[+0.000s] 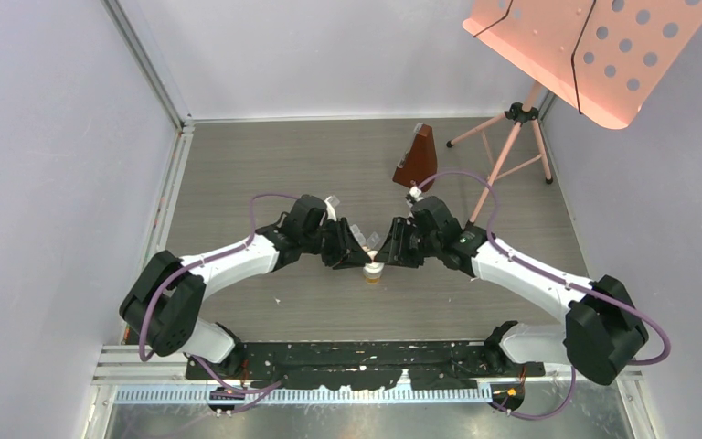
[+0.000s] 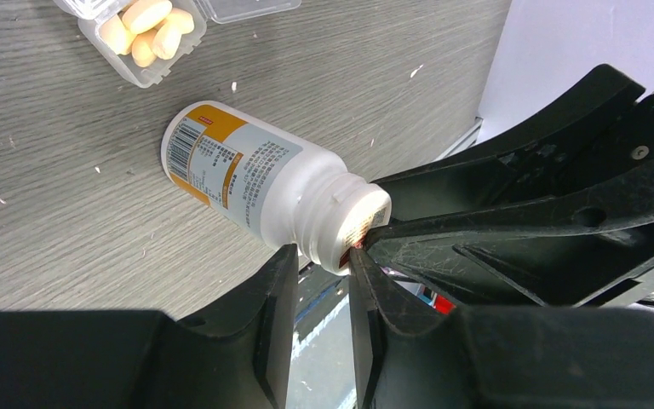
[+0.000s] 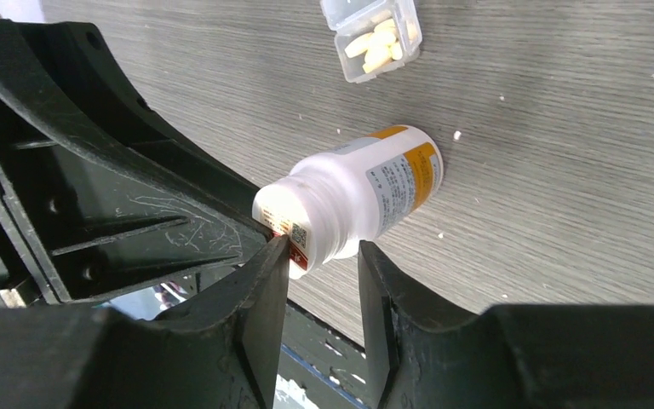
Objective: Sort the pills into containers
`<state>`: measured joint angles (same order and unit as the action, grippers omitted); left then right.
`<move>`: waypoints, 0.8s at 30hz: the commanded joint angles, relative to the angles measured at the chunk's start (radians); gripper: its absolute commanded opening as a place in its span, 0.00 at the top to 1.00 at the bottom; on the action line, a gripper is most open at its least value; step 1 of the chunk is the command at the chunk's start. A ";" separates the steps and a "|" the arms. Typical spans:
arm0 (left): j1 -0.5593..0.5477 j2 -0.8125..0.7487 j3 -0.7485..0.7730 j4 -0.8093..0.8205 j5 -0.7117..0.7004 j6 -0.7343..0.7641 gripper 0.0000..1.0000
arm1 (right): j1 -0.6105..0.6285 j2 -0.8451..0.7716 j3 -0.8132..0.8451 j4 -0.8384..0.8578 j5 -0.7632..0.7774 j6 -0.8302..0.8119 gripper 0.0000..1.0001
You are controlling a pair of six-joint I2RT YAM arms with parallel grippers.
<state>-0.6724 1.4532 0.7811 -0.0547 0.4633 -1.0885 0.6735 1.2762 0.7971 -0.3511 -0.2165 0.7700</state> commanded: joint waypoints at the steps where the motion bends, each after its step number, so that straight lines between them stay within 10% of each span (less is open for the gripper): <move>1: 0.000 0.034 -0.006 -0.099 -0.075 0.043 0.71 | 0.005 -0.015 -0.142 0.041 -0.014 0.035 0.60; 24: 0.000 0.046 -0.032 -0.090 -0.057 0.030 0.79 | -0.017 0.018 -0.328 0.345 -0.159 0.120 0.95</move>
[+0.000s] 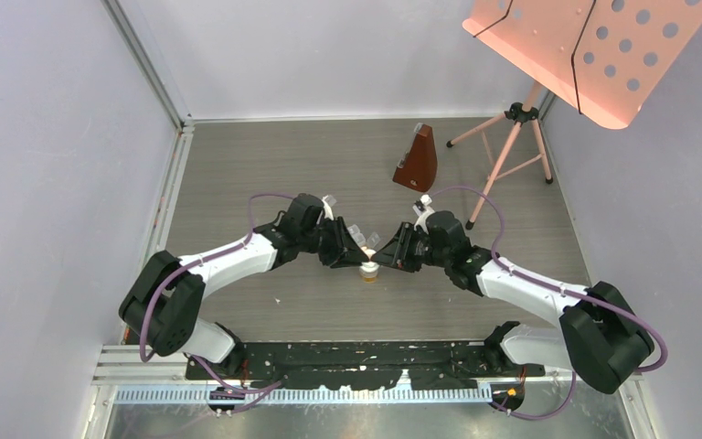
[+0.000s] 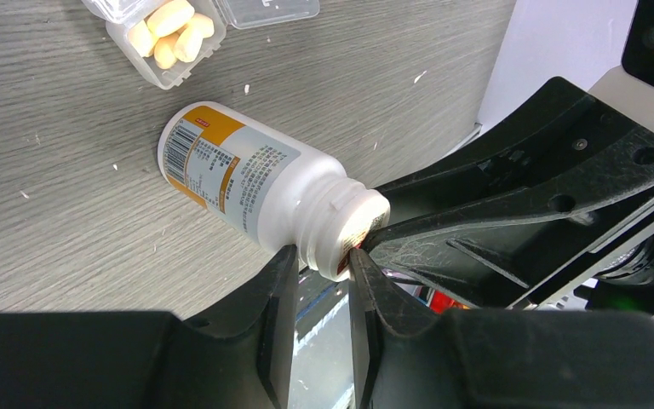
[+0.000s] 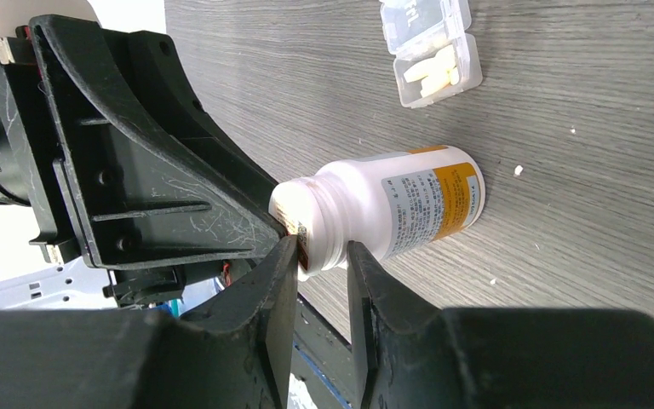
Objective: Sort the pills into containers
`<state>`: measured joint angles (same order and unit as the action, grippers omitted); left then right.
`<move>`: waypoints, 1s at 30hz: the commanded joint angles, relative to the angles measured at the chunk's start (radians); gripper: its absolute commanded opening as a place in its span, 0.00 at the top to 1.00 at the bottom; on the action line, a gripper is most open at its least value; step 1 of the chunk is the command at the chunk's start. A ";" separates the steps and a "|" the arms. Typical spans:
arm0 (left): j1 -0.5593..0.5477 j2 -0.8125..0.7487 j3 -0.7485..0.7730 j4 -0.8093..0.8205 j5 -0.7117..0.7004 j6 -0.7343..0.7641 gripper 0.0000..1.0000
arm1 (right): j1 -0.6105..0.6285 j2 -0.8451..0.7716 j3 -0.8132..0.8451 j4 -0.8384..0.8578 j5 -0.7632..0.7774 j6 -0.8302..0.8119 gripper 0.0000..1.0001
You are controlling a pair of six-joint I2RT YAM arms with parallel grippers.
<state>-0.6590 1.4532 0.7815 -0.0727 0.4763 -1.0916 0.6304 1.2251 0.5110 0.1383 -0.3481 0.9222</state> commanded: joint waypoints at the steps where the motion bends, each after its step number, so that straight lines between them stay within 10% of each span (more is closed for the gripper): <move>1: -0.013 0.043 -0.032 -0.075 -0.073 0.034 0.79 | 0.023 0.058 -0.033 -0.152 -0.024 -0.035 0.94; 30: -0.013 0.093 -0.051 -0.062 -0.087 0.041 0.94 | -0.055 0.168 -0.229 0.361 -0.167 0.136 0.95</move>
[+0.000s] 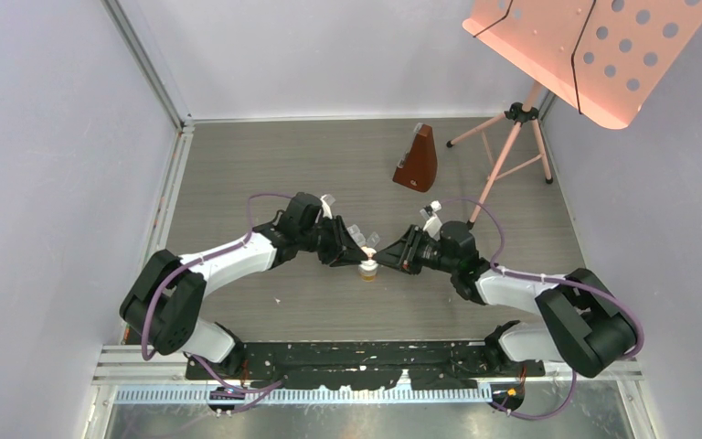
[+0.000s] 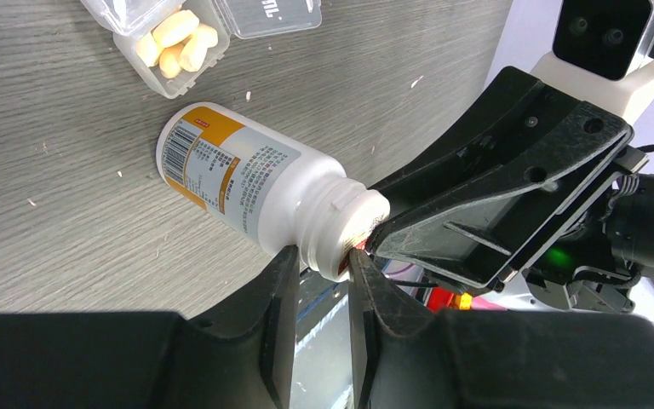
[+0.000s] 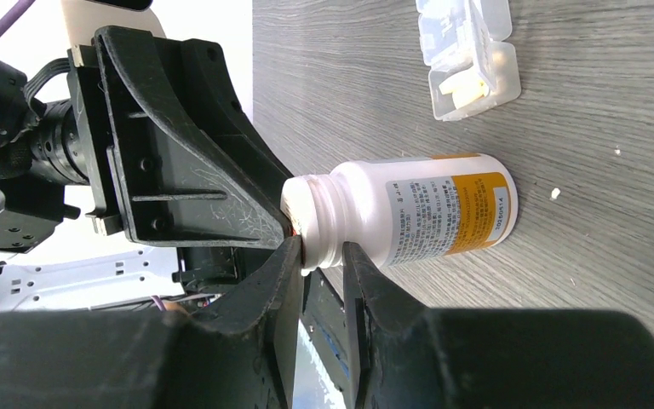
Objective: Sort the pills into containers
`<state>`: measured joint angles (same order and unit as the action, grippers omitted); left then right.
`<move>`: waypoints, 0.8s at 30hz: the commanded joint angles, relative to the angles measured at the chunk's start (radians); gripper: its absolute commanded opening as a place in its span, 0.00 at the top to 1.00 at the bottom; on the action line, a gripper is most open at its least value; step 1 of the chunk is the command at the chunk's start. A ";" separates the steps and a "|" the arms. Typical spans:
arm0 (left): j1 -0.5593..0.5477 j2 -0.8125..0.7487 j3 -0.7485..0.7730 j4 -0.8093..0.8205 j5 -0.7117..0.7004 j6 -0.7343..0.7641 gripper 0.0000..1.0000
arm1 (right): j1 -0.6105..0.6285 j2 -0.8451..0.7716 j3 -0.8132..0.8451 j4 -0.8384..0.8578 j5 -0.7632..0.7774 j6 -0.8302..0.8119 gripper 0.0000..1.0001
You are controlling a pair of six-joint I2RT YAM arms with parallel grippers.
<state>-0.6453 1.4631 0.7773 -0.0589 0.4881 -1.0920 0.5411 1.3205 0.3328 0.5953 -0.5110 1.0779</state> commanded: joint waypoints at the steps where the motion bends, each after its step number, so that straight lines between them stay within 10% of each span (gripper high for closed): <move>1: -0.027 0.084 -0.047 -0.076 -0.098 0.042 0.95 | 0.034 0.081 -0.055 -0.082 -0.005 -0.013 0.95; 16: -0.027 0.106 -0.062 -0.055 -0.085 0.044 1.00 | 0.033 0.245 -0.158 0.315 -0.037 0.119 0.95; 24: -0.027 0.089 -0.038 -0.066 -0.090 0.064 1.00 | 0.034 0.105 -0.077 0.067 -0.013 0.008 0.95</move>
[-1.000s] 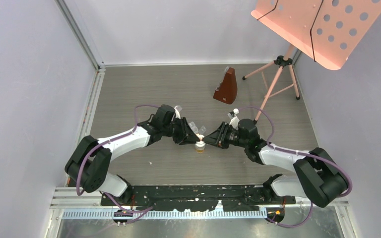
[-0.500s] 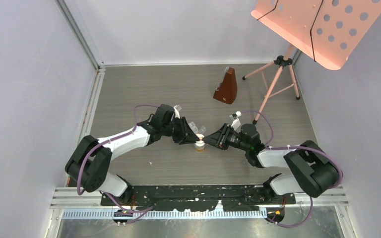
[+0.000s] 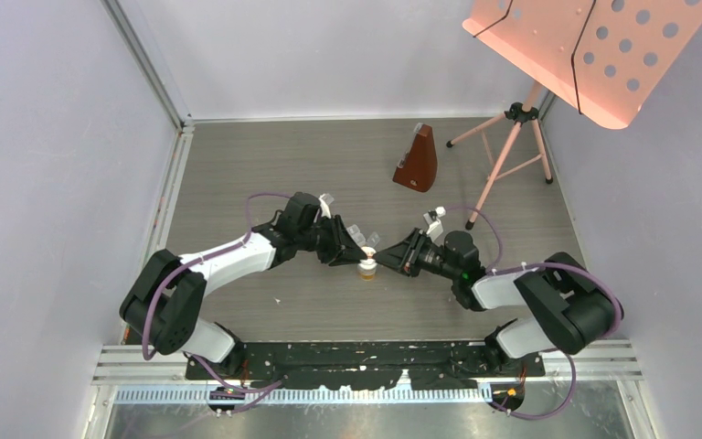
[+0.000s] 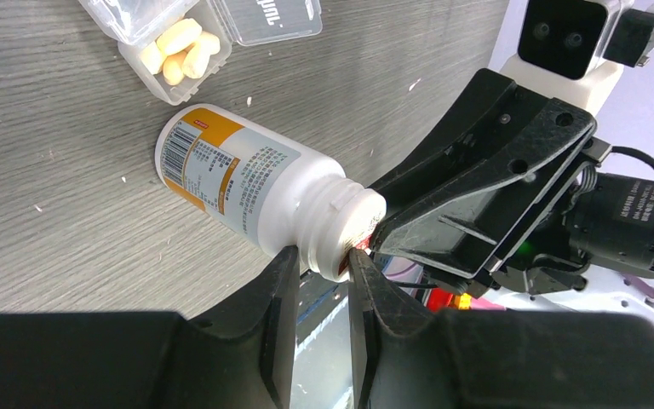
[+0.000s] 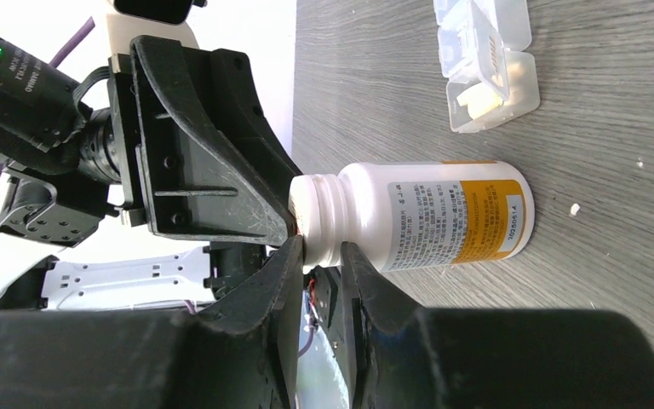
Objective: Sort the pills into containers
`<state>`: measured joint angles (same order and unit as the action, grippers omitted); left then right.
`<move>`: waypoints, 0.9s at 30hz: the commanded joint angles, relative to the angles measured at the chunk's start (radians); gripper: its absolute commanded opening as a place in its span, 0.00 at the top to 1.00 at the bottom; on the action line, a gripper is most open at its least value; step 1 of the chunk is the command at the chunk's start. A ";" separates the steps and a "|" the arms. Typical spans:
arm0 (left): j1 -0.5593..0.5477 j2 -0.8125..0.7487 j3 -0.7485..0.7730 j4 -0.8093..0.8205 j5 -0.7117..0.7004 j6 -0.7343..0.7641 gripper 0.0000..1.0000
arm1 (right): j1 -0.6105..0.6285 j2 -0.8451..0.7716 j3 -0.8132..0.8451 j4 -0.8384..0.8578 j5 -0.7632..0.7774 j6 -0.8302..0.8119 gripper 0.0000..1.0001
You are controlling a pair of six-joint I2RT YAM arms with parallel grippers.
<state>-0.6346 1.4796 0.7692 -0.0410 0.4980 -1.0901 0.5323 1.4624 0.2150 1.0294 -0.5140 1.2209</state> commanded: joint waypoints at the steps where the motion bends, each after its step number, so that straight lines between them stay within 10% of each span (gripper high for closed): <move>1: -0.037 0.070 -0.023 -0.093 -0.101 0.068 1.00 | 0.043 -0.059 0.074 -0.465 -0.003 -0.156 0.95; 27: 0.012 -0.118 0.150 -0.272 -0.184 0.199 0.29 | 0.046 -0.268 0.634 -1.356 0.157 -0.555 0.38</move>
<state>-0.6456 1.4399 0.8692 -0.2623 0.3687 -0.9516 0.5701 1.2400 0.7586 -0.2077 -0.4103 0.7521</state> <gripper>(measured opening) 0.662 0.570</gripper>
